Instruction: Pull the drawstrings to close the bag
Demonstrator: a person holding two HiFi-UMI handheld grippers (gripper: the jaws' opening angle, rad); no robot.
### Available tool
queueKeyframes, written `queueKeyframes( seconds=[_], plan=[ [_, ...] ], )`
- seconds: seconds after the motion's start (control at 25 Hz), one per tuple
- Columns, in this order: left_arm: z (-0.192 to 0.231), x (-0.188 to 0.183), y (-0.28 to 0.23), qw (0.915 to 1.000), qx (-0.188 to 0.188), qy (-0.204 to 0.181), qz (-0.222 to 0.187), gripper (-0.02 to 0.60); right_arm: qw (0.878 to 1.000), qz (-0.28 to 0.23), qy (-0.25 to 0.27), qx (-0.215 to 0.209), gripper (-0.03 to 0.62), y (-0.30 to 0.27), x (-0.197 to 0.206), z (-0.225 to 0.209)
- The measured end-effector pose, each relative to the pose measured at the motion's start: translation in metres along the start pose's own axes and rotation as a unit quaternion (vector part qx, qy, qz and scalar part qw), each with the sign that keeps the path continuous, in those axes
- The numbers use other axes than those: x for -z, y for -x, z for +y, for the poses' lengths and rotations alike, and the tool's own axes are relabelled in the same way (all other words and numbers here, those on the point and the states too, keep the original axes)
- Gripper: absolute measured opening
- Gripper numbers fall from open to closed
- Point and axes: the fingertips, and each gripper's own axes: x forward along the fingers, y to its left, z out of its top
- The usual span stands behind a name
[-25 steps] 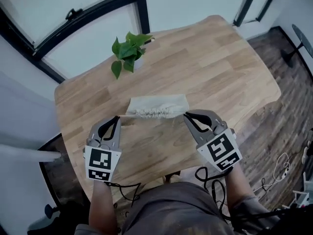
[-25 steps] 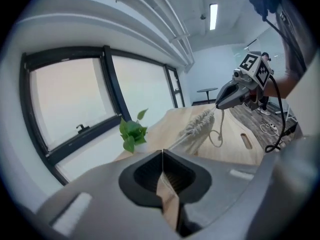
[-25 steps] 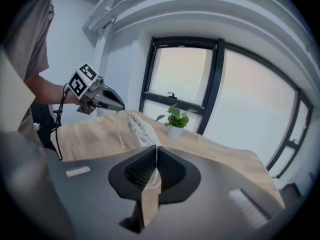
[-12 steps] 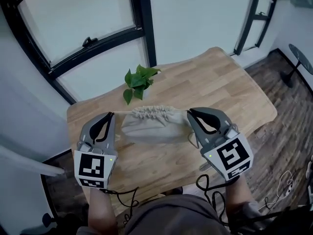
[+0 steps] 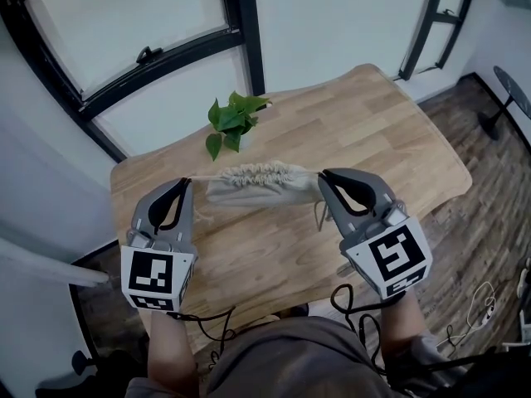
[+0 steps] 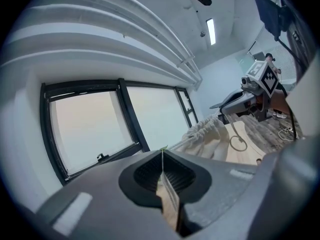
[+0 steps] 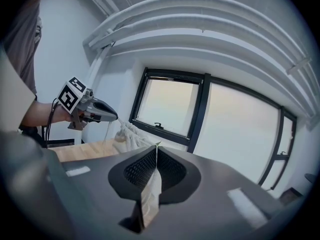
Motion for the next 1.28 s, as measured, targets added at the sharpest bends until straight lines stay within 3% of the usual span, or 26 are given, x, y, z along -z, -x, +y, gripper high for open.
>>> queueKeyframes(
  seconds=[1.28],
  plan=[
    [-0.011,-0.006,0.019,0.9999,-0.004,-0.010,-0.006,0.011,1.000,-0.014,0.002,0.012,0.035,0.018,-0.006,0.005]
  ],
)
